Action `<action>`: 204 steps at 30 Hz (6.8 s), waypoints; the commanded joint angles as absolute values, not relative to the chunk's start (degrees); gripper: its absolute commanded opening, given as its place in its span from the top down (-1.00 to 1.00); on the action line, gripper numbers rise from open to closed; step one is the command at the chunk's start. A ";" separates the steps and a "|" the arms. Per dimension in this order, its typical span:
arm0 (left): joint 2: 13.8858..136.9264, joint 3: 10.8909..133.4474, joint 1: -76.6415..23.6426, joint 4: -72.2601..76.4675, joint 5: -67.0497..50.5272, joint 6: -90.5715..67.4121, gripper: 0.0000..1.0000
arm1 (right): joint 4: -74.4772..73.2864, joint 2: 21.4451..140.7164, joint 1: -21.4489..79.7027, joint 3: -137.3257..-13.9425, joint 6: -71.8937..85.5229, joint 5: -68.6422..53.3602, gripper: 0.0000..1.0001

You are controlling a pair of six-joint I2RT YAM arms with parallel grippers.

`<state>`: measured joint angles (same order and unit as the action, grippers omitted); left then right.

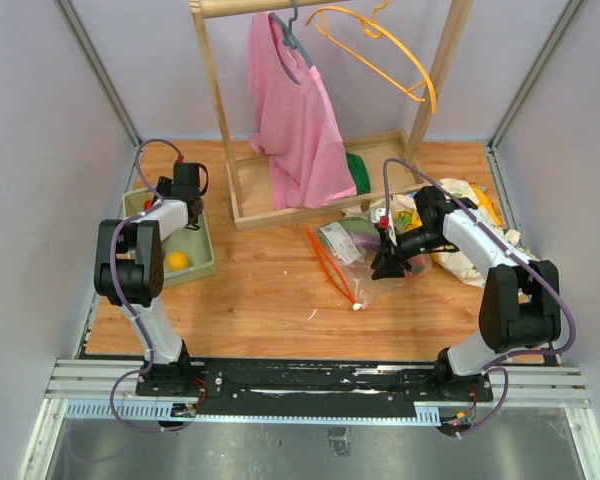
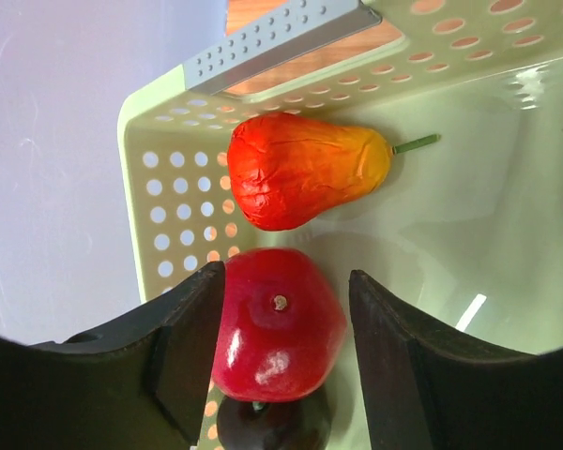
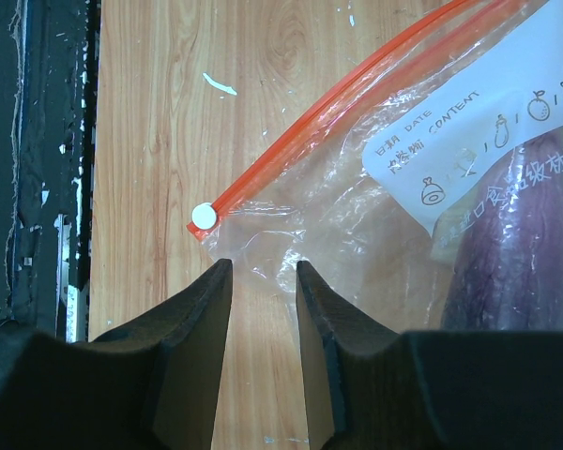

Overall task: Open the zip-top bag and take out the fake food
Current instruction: Place the fake fruit in the bin, then pick up the fake vegetable from the zipper food storage bag.

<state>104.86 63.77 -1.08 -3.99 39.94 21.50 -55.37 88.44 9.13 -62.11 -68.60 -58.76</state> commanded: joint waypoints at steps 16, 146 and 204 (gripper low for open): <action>90.35 69.57 -0.79 -18.18 22.84 3.55 -0.60 | -59.13 86.48 8.09 -62.84 -73.43 -62.40 0.30; 87.07 21.82 -41.48 42.09 -19.05 -58.02 0.12 | -58.07 94.70 20.30 -70.37 -84.04 -45.65 0.82; 85.02 23.37 -52.67 39.43 -11.87 -26.72 0.02 | -57.88 102.43 24.43 -66.74 -97.55 -41.12 0.60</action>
